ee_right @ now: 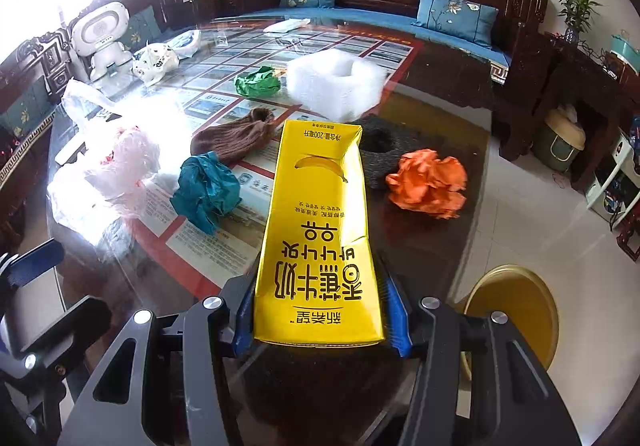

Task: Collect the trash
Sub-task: 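Grasp the yellow milk carton with the right gripper, then grasp the teal cloth with the left gripper while right holds carton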

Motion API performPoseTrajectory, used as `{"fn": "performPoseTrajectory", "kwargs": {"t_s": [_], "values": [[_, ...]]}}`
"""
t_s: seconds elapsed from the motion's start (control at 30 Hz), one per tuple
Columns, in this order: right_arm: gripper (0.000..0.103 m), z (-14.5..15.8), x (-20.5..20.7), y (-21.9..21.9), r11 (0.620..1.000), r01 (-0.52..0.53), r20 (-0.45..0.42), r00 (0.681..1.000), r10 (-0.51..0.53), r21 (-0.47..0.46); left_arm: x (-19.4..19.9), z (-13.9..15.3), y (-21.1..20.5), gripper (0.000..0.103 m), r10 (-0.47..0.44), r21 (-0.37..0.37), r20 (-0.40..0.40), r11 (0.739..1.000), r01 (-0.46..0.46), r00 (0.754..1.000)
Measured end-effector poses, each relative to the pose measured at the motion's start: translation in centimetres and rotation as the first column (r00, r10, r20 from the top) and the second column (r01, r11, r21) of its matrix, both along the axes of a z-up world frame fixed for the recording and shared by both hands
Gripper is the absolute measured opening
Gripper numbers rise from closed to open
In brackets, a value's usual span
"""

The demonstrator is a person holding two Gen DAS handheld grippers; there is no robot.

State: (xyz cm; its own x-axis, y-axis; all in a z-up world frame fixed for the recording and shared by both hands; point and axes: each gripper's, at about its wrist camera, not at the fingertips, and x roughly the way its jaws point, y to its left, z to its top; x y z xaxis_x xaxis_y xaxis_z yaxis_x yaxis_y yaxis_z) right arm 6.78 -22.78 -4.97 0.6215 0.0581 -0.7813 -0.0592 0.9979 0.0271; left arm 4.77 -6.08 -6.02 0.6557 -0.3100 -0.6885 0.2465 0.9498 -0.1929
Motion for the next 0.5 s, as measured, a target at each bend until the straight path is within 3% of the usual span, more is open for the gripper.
{"fn": "performPoseTrajectory", "kwargs": {"t_s": [0.23,0.5], "values": [[0.051,1.0,-1.5,-4.1,0.998,0.056,0.034,0.998,-0.057,0.019,3.3,-0.9,-3.9,0.099,-0.055,-0.033,-0.047,0.998,0.053,0.997],[0.051,1.1,-1.8,-5.3,0.998,0.030,0.044,0.999,-0.033,0.060,9.0,-2.9,-5.0,0.099,0.064,0.008,-0.137,0.998,-0.064,0.989]]}}
